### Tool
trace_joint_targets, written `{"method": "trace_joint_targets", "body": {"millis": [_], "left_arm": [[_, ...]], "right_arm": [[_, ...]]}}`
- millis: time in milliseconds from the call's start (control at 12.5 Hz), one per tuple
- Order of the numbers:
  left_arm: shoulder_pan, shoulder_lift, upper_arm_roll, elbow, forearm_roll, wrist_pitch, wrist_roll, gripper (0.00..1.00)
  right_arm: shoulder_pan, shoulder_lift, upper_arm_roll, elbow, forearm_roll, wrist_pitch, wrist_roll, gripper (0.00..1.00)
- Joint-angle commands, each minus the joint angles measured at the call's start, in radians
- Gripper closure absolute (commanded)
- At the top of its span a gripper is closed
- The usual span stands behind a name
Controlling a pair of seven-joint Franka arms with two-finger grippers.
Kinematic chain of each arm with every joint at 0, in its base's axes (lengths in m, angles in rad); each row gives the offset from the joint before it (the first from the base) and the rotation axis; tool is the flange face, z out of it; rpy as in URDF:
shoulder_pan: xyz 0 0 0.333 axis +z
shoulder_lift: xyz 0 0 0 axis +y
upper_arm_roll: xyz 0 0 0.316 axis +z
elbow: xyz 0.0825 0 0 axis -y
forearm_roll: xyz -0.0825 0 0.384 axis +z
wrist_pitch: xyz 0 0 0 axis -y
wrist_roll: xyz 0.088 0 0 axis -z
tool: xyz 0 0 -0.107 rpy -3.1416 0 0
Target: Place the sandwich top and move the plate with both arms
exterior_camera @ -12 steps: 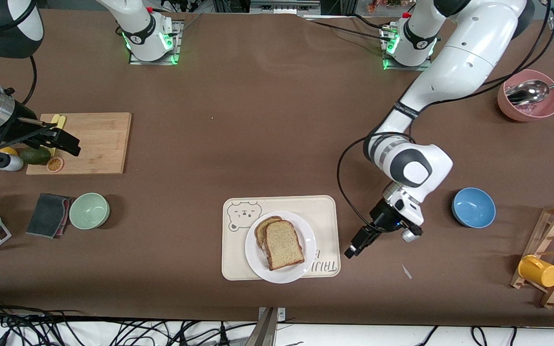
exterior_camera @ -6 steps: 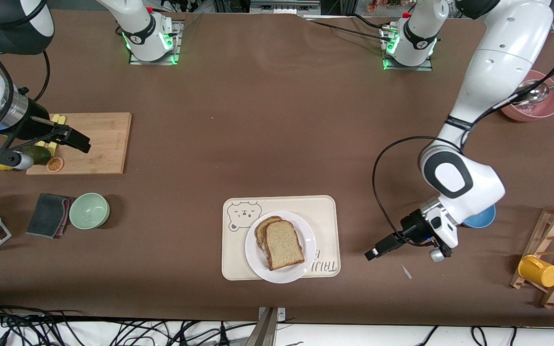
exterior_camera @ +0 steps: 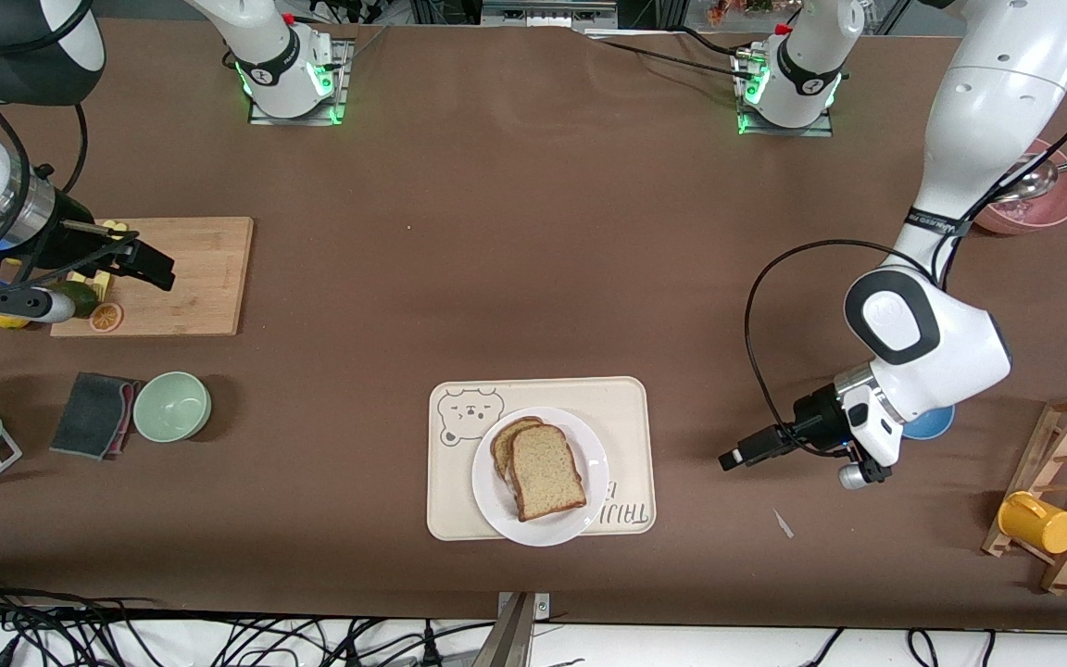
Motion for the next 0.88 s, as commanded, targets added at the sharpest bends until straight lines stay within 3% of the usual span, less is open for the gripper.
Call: {"method": "trace_joint_targets", "body": {"millis": [0, 160, 320, 560, 640, 800], "left_arm": [[0.061, -0.108, 0.005, -0.082, 0.188, -0.146, -0.092, 0.19], [0.085, -0.161, 0.007, -0.077, 0.323, -0.265, -0.167, 0.19], [0.119, -0.215, 0.016, -0.082, 0.406, -0.361, -0.178, 0.18], [0.139, -0.318, 0.036, -0.073, 0.66, -0.487, -0.219, 0.01], [0.148, -0.353, 0.039, -0.073, 0.758, -0.51, -0.254, 0.01], [0.15, -0.396, 0.041, -0.068, 0.83, -0.526, -0.355, 0.01]], "right_arm": [[0.03, -0.015, 0.008, 0.005, -0.072, -0.01, -0.021, 0.0], [0.035, -0.015, 0.004, 0.003, -0.086, -0.012, -0.023, 0.0], [0.026, -0.01, -0.006, 0.0, -0.042, -0.001, -0.026, 0.0], [0.024, -0.01, -0.027, 0.0, 0.021, 0.0, -0.026, 0.0], [0.024, -0.01, -0.027, 0.0, 0.021, 0.0, -0.026, 0.0], [0.024, -0.01, -0.027, 0.0, 0.021, -0.006, -0.026, 0.0]]}}
